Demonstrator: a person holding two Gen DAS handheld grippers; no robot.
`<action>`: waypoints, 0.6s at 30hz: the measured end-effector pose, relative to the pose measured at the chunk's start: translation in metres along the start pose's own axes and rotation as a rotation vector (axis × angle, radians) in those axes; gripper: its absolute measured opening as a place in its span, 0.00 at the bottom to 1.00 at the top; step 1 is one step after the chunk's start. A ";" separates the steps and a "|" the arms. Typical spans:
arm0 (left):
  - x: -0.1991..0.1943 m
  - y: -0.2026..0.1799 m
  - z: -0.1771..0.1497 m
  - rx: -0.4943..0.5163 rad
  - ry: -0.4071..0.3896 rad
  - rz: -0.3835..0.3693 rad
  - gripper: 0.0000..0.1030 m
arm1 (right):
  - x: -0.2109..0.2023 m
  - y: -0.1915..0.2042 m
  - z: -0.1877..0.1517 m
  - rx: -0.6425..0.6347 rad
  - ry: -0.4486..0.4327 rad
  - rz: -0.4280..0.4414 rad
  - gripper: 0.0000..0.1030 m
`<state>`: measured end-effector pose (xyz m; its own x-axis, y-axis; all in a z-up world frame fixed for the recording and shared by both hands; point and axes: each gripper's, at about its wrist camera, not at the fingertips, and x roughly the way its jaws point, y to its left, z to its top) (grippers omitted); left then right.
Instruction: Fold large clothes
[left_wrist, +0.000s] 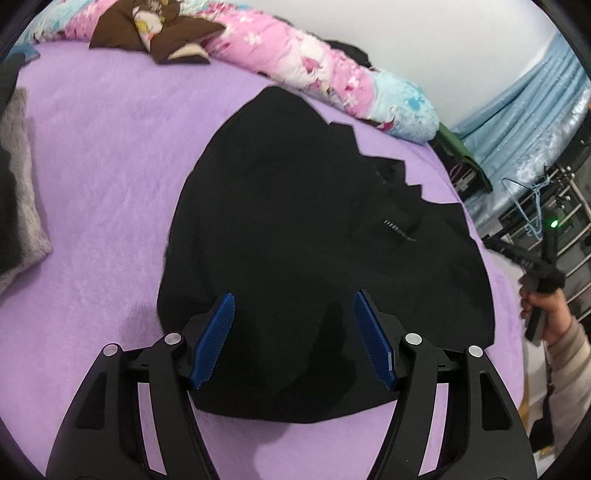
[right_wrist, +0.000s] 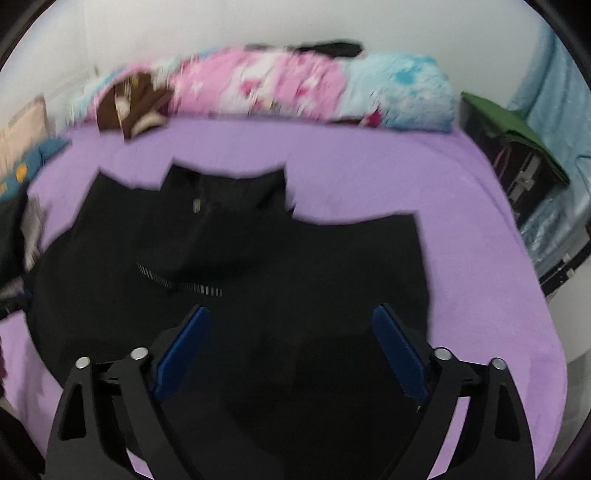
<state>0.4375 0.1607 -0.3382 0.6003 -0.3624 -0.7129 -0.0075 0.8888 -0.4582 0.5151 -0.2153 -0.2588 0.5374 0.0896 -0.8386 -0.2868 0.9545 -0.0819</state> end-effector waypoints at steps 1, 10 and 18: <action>0.005 0.003 0.001 -0.009 0.014 0.006 0.63 | 0.012 0.003 -0.007 -0.013 0.023 -0.023 0.88; 0.031 0.024 -0.004 -0.045 0.122 0.050 0.65 | 0.069 -0.017 -0.061 0.075 0.054 -0.030 0.94; 0.024 0.035 -0.001 -0.151 0.134 0.012 0.66 | 0.053 -0.008 -0.061 0.080 0.056 -0.098 0.94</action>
<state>0.4511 0.1825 -0.3716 0.4880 -0.3955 -0.7781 -0.1397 0.8446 -0.5169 0.4972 -0.2357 -0.3355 0.5143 -0.0194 -0.8574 -0.1693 0.9778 -0.1237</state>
